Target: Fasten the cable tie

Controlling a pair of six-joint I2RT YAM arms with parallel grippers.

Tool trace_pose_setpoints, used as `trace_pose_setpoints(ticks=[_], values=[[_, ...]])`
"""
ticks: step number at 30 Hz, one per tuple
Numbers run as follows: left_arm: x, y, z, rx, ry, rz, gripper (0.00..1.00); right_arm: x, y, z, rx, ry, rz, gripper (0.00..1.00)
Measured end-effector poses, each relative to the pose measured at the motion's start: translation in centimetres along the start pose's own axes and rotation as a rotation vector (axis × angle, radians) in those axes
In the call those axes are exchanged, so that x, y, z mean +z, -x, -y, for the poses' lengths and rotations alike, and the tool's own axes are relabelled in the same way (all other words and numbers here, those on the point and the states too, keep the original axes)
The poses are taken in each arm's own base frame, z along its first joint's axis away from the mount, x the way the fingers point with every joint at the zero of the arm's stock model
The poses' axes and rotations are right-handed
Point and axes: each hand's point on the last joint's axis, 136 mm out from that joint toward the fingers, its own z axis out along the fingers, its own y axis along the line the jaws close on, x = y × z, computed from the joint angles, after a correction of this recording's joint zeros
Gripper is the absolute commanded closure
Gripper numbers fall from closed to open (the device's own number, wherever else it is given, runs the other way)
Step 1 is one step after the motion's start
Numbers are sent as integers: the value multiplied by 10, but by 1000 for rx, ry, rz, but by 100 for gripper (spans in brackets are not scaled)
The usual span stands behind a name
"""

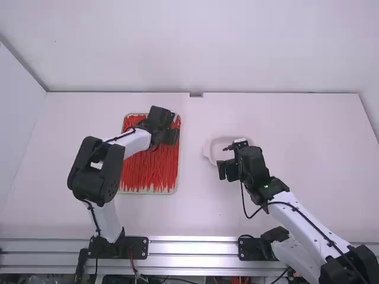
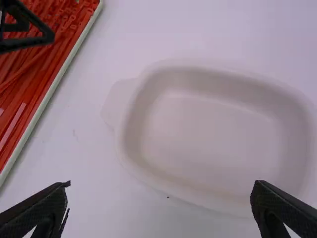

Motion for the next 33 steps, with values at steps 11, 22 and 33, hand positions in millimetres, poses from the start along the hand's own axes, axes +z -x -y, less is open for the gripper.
trace_pose_setpoints(ticks=[11,22,33], values=[[-12,33,1,34,0,39,42,0,0,0,-1,0,-1,2],[24,6,-11,18,11,-35,54,0,-1,0,-1,-1,-3,2],[25,19,-11,38,10,17,64,0,0,0,-2,0,0,2]])
